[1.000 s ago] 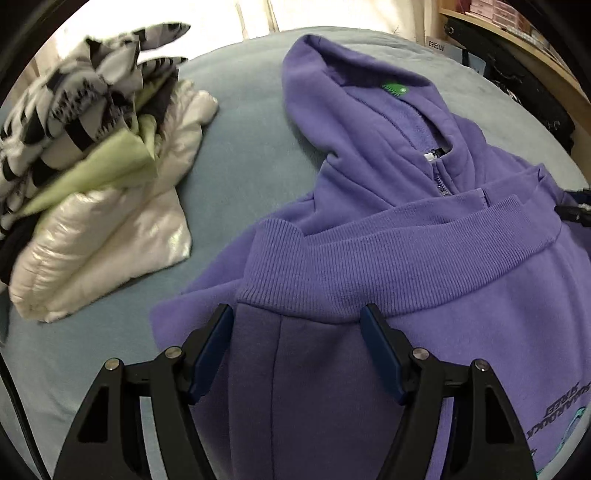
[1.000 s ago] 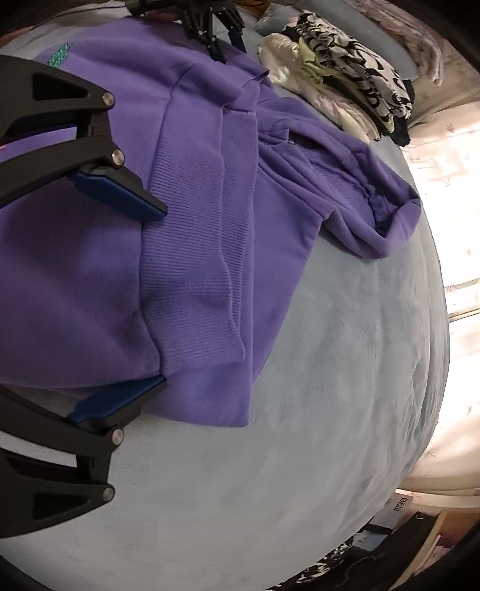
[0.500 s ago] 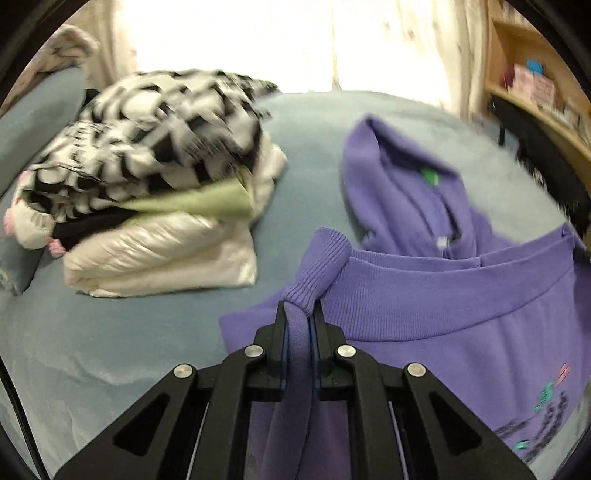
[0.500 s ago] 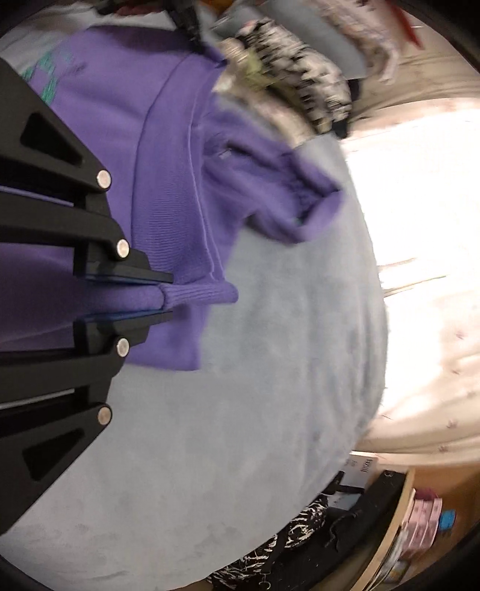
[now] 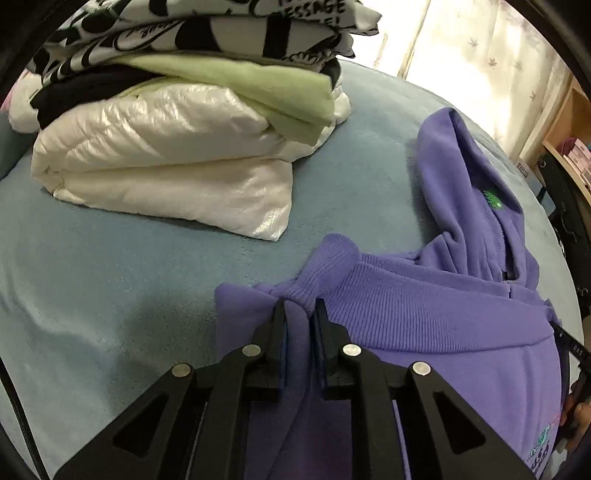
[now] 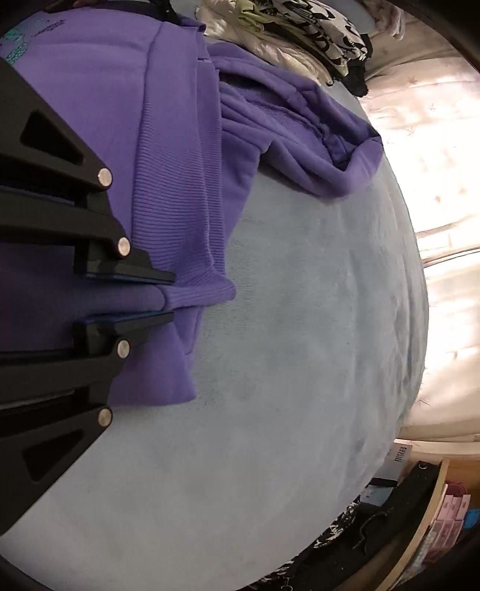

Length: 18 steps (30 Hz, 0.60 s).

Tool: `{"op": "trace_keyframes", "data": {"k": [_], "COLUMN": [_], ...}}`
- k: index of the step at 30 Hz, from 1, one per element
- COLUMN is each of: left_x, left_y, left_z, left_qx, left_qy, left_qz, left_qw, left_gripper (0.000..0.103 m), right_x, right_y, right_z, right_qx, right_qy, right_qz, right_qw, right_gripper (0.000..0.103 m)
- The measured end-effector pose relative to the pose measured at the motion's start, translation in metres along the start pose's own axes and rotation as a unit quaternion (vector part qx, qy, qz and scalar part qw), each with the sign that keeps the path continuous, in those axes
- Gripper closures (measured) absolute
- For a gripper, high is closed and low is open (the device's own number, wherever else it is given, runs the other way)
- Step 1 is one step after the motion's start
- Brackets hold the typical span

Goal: Fold large clothes

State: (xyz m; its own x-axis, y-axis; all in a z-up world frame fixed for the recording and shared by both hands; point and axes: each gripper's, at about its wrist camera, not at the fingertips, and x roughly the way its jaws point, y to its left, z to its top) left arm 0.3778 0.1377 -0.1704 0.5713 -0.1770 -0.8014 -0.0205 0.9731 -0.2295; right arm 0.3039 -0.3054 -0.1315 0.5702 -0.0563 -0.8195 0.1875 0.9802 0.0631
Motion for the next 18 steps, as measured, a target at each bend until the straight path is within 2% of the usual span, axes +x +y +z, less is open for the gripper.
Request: {"op": "trace_keyframes", "data": {"k": [2, 4, 5, 6, 8, 10, 11, 12, 14, 16, 18], "left_x": [-0.009, -0.020, -0.026, -0.034, -0.051, -0.060, -0.059, -0.058, -0.043, -0.028, -0.011], "left_y": [-0.006, -0.013, -0.018, -0.021, -0.022, -0.027, -0.029, -0.031, -0.047, -0.059, -0.063], "left_z": [0.000, 0.000, -0.002, -0.003, 0.000, 0.002, 0.003, 0.004, 0.007, 0.007, 0.007], "left_qx": [0.024, 0.052, 0.061, 0.069, 0.073, 0.062, 0.055, 0.051, 0.053, 0.065, 0.078], "left_qy": [-0.001, -0.015, -0.025, -0.040, -0.073, -0.085, -0.080, -0.074, -0.052, -0.047, -0.041], "left_qz": [0.016, 0.051, 0.067, 0.079, 0.079, 0.053, 0.042, 0.032, 0.011, 0.017, 0.046], "left_qw": [0.9996, 0.9973, 0.9956, 0.9937, 0.9916, 0.9931, 0.9944, 0.9954, 0.9972, 0.9966, 0.9951], "left_gripper": [0.081, 0.067, 0.057, 0.052, 0.052, 0.052, 0.055, 0.072, 0.093, 0.093, 0.093], "right_x": [-0.006, -0.015, -0.023, -0.030, -0.048, -0.056, -0.056, -0.055, -0.050, -0.037, -0.018], "right_y": [-0.004, -0.008, -0.008, -0.008, -0.003, 0.010, 0.021, 0.030, 0.057, 0.083, 0.096], "right_z": [0.002, 0.005, 0.007, 0.007, 0.008, 0.009, 0.010, 0.011, 0.012, 0.011, 0.007], "right_qx": [0.005, 0.016, 0.023, 0.032, 0.051, 0.052, 0.043, 0.036, 0.014, -0.012, -0.027], "right_qy": [0.005, 0.008, 0.004, -0.003, -0.024, -0.034, -0.031, -0.026, -0.016, -0.002, 0.012], "right_qz": [0.015, 0.017, 0.014, 0.016, 0.040, 0.064, 0.071, 0.076, 0.101, 0.116, 0.094], "right_qw": [1.000, 1.000, 1.000, 0.999, 0.998, 0.996, 0.996, 0.996, 0.995, 0.993, 0.995], "right_gripper": [0.086, 0.085, 0.085, 0.085, 0.084, 0.084, 0.084, 0.084, 0.084, 0.084, 0.084]}}
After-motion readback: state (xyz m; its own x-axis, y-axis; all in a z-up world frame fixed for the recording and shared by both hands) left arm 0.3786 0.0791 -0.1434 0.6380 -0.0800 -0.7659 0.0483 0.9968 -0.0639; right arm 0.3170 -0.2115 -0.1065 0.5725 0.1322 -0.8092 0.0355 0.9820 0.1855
